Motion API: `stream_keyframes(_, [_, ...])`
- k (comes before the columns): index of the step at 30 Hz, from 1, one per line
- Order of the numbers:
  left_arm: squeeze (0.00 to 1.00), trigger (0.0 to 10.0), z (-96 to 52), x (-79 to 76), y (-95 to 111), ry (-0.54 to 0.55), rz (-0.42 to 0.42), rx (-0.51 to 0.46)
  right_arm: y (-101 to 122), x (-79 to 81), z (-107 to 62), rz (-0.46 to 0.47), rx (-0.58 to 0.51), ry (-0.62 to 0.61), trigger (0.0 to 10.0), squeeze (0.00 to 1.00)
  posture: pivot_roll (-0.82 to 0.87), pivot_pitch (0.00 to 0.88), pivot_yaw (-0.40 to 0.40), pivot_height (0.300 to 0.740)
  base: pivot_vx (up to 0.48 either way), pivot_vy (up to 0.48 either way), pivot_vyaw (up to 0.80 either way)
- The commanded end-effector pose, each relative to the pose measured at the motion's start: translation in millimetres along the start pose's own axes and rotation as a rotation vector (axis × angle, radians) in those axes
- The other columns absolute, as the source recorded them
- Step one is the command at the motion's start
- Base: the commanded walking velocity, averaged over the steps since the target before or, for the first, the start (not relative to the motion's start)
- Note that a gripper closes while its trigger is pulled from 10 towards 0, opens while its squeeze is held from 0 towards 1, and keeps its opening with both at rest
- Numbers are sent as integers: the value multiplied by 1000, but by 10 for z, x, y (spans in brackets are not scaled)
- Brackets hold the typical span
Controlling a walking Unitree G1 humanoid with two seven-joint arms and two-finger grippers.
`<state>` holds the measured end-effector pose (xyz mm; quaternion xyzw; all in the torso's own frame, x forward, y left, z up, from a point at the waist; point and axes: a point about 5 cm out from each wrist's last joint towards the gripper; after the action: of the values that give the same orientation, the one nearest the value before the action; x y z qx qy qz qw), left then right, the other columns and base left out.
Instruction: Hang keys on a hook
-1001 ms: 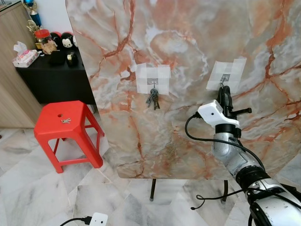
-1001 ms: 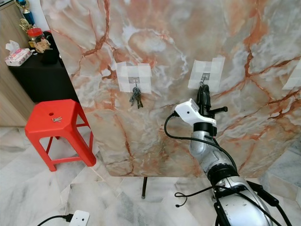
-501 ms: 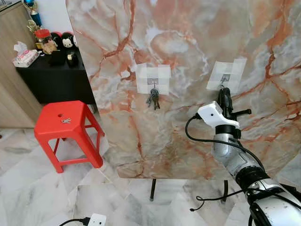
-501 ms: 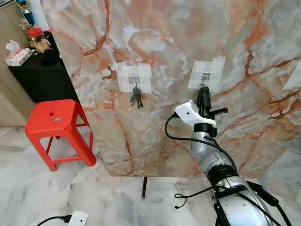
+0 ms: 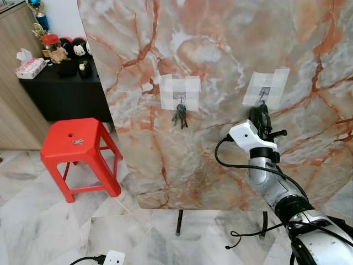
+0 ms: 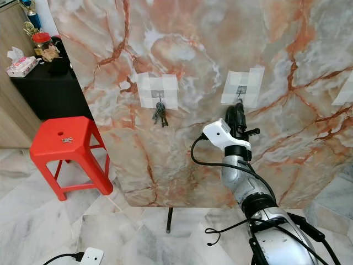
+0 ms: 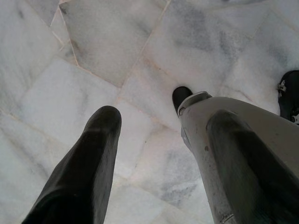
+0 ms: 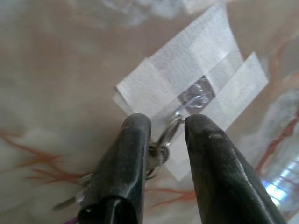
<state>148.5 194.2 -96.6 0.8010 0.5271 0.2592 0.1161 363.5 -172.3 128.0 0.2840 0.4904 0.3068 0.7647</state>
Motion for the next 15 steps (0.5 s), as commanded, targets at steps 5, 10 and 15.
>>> stream_keyframes(5, [0, 10000, -4, -53, -20, -13, 6, 16, -75, 254, -226, 274, 115, 216, 10000, 0, -75, 33, 4, 740, 0, 0, 0])
stream_keyframes(10, [0, 10000, 1, -67, 4, -16, 8, 14, -145, 459, -489, 372, 175, 390, 10000, 0, -83, 32, 3, 740, 0, 0, 0])
stream_keyframes(15, [0, 10000, 2, -62, 4, -16, 7, 14, -491, 521, -840, 472, 426, 409, 10000, 0, -85, 31, -1, 740, 0, 0, 0])
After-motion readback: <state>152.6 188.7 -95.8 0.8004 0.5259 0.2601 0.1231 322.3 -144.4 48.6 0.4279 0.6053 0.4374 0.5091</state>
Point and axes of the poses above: a point about 5 cm out from each wrist's last joint towards the gripper, its own z axis pointing out of the wrist towards the gripper, its own y axis along the axis of the wrist's last joint, x = y × z, and after that the axes turned 13 degrees about z, right-handed
